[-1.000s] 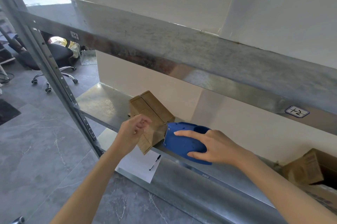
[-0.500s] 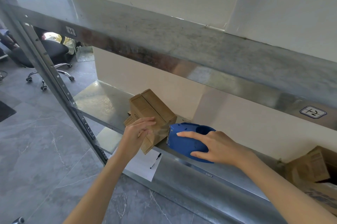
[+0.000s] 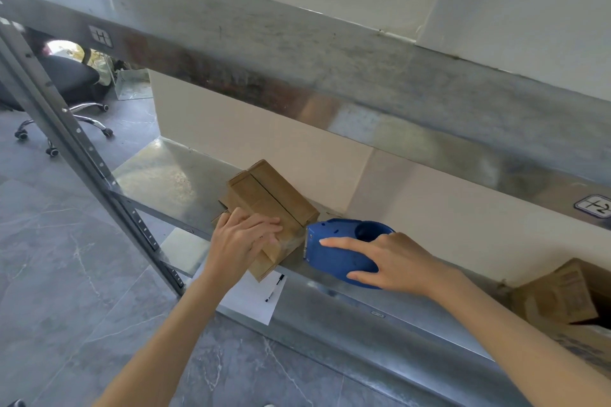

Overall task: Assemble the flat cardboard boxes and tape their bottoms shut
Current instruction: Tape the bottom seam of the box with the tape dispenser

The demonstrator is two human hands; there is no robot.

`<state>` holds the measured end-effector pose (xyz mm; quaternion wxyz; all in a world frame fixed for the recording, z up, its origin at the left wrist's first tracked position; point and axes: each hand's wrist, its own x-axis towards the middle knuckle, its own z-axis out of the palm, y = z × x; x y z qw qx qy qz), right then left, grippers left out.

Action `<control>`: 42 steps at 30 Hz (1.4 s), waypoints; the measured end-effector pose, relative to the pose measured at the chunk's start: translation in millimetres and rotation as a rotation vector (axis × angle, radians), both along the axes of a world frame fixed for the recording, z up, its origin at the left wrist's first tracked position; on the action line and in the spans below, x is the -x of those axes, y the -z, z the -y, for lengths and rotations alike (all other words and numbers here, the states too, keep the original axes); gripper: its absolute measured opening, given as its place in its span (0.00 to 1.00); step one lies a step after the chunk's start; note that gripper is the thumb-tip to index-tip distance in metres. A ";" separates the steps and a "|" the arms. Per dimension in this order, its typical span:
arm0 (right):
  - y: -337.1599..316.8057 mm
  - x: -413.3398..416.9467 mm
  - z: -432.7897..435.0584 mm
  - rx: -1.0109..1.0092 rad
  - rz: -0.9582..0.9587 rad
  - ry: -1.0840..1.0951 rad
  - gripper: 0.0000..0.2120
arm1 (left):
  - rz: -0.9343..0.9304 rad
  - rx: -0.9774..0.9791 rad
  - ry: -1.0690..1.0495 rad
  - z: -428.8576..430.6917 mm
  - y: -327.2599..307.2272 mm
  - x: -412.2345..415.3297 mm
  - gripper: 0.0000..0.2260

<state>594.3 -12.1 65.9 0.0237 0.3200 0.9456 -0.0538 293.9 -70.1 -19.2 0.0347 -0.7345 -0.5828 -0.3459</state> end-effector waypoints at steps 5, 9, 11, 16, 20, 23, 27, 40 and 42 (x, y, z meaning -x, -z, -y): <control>-9.1 1.7 -3.9 -0.002 0.030 -0.027 0.32 | 0.016 0.003 0.196 -16.3 -2.0 9.1 0.11; -11.8 1.0 -5.1 0.025 0.029 -0.028 0.33 | 0.115 0.168 0.285 -19.3 -3.7 15.4 0.09; -11.9 2.0 -5.3 0.030 0.032 -0.028 0.33 | 0.144 0.212 0.288 -17.9 -4.5 16.4 0.07; -11.8 4.1 -6.7 0.036 0.039 -0.028 0.33 | 0.144 0.275 0.235 -17.4 -11.8 13.4 0.05; -13.8 1.5 -6.2 0.052 0.039 -0.025 0.33 | 0.121 0.251 0.252 -17.7 -13.6 14.9 0.03; -13.0 1.6 -6.0 0.043 0.040 -0.033 0.33 | 0.077 0.223 0.236 -14.4 -8.0 13.0 0.06; -13.3 4.7 -6.3 0.048 0.043 -0.025 0.32 | 0.039 0.189 0.178 -12.9 -1.8 3.4 0.10; -15.5 10.6 -14.3 -0.054 0.097 -0.079 0.36 | -0.020 0.202 -0.069 -0.5 8.2 -44.9 0.36; -18.3 9.7 -13.7 -0.051 0.101 -0.082 0.35 | 0.004 0.160 -0.095 0.3 11.2 -53.3 0.33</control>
